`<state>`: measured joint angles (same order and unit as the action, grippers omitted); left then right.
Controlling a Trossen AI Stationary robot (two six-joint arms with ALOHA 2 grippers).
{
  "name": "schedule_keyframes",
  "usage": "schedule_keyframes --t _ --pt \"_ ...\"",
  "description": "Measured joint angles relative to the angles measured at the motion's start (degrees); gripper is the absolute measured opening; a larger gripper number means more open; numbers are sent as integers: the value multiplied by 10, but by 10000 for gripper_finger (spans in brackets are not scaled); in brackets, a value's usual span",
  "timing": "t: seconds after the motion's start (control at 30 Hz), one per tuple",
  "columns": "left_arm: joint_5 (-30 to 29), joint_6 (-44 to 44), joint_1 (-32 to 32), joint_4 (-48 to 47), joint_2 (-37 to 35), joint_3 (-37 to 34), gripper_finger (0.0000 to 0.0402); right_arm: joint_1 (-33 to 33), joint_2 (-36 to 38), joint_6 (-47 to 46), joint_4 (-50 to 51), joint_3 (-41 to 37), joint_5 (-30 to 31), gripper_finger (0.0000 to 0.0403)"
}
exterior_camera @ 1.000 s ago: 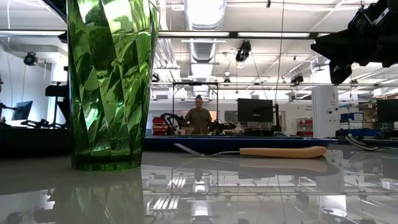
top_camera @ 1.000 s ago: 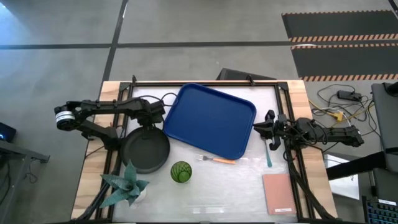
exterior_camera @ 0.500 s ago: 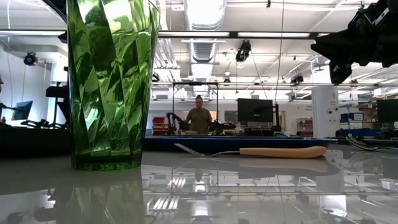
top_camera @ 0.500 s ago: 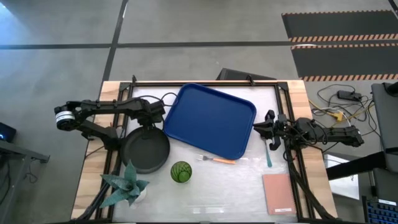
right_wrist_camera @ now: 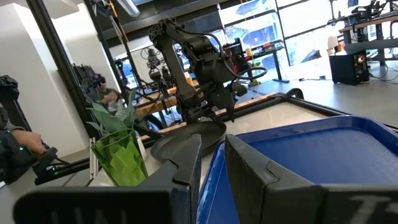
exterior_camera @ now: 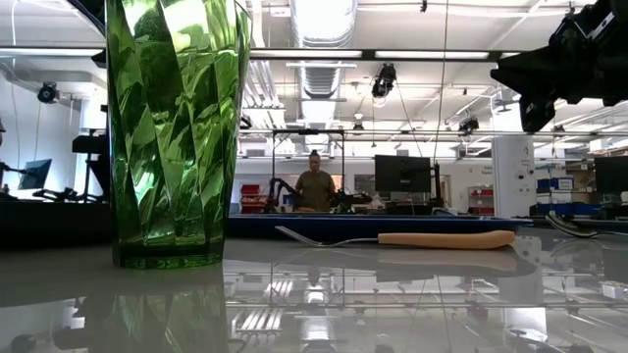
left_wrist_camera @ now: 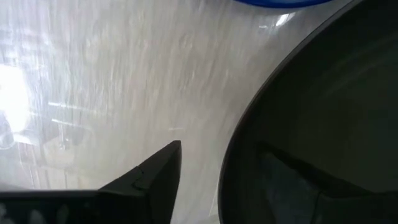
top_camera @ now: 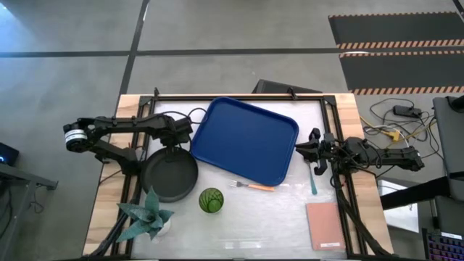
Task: Pick and place plate/cup/fork/spoon on tray
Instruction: Put the black plate on the blue tray
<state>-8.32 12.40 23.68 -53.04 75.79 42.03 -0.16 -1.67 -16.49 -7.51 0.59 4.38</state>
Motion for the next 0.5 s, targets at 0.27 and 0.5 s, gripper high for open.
schedule_keyframes --t 0.27,0.5 --pt "1 1 0 0 0 0 187 0 0 0 0 0 0 60" --pt "2 2 0 1 0 -1 177 0 0 0 0 0 -3 60"
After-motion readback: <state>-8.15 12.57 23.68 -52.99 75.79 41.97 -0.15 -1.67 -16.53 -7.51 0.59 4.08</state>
